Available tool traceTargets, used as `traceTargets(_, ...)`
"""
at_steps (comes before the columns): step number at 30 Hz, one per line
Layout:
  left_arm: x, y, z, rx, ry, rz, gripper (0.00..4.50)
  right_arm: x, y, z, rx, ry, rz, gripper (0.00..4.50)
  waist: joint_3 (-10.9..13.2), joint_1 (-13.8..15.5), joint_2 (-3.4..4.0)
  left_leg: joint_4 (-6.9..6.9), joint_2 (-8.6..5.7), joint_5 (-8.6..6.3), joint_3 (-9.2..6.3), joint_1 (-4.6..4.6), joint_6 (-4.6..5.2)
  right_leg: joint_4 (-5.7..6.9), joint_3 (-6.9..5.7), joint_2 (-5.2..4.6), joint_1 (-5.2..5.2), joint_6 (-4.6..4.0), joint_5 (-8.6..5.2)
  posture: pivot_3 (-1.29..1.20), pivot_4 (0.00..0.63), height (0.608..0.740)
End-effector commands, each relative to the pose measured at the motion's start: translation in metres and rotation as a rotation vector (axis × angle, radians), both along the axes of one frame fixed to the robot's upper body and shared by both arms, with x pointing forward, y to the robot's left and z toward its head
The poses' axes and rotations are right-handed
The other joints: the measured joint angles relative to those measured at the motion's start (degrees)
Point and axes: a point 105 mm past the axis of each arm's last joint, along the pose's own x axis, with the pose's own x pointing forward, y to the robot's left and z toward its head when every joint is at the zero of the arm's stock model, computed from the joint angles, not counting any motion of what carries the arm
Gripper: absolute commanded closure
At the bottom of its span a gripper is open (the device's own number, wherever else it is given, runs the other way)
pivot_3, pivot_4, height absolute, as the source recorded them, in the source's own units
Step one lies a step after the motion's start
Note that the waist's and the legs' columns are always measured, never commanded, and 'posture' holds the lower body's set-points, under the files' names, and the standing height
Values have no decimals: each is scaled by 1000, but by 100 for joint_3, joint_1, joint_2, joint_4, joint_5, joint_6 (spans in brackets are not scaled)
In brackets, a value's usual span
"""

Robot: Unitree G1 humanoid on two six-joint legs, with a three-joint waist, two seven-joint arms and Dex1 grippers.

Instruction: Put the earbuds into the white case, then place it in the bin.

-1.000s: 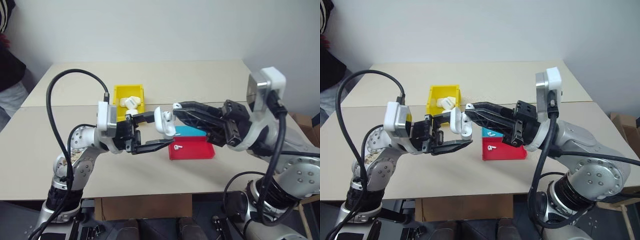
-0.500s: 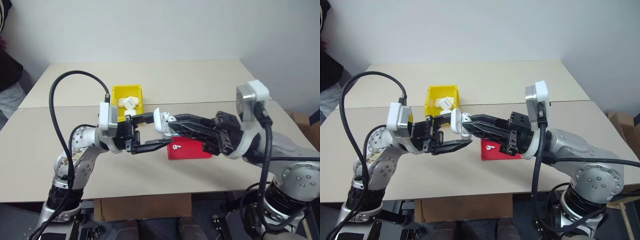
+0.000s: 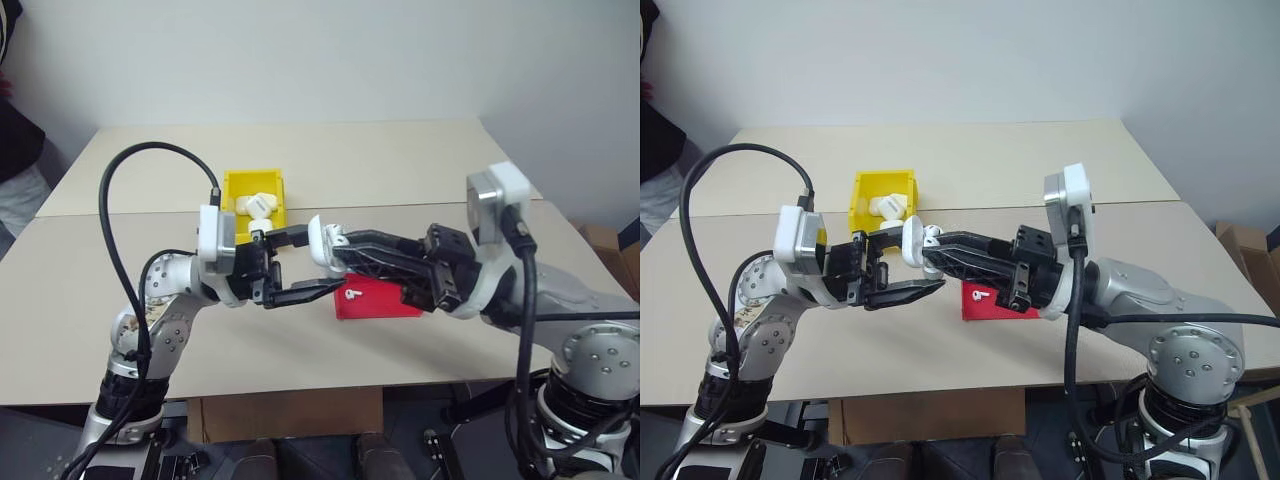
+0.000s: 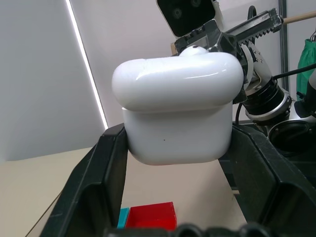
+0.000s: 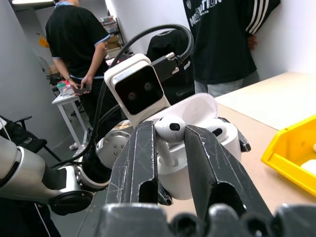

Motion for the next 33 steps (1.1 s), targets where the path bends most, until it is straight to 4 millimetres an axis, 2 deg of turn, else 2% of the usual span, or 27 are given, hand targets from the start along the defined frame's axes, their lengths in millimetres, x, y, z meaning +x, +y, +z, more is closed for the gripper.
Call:
traceTargets(1,-4,1,6,-14,-42,5,1724,-6,0,6,23,-33,17,3707,0,-2,0,0,0,0,0,0,0,-1,0,0,0,0,0,0,150,740)
traceTargets(7,-4,1,6,-14,-43,7,1724,-9,0,8,30,-59,20,3707,0,1,-1,0,0,0,0,0,0,-1,0,0,0,0,0,0,150,740)
traceTargets(8,-4,1,6,-14,-43,8,1724,-9,0,8,29,-61,19,3142,0,1,-1,0,0,0,0,0,0,-2,0,0,0,0,0,0,150,740)
traceTargets(9,-3,1,5,-10,-41,9,1724,-7,-1,7,26,-62,9,2942,0,2,-1,0,0,0,0,0,0,-2,0,0,0,1,0,0,150,740)
traceTargets(19,-2,1,5,-7,-42,12,1724,-7,-4,5,11,-72,6,2942,1,4,-1,0,0,0,0,0,0,-2,1,0,0,1,-1,0,150,740)
traceTargets(23,1,4,-1,16,-39,26,1724,-6,-14,8,-3,-99,-14,2942,1,13,-2,0,0,0,0,-1,0,-3,1,0,0,1,-1,0,150,740)
traceTargets(27,7,3,-4,37,-23,32,1724,7,-27,21,-93,-148,-37,2942,2,11,-2,0,0,0,1,1,0,-5,1,0,2,1,-1,0,150,740)
traceTargets(31,16,0,-7,53,-14,45,1724,15,-26,42,-218,-222,20,2942,2,-1,-2,-1,0,0,7,6,1,-4,7,2,-1,1,0,0,150,740)
traceTargets(33,19,-1,-7,51,-20,44,1724,20,-22,47,-272,-232,45,3495,2,-5,-2,-4,2,-1,6,5,3,-5,8,4,-5,0,-1,0,150,740)
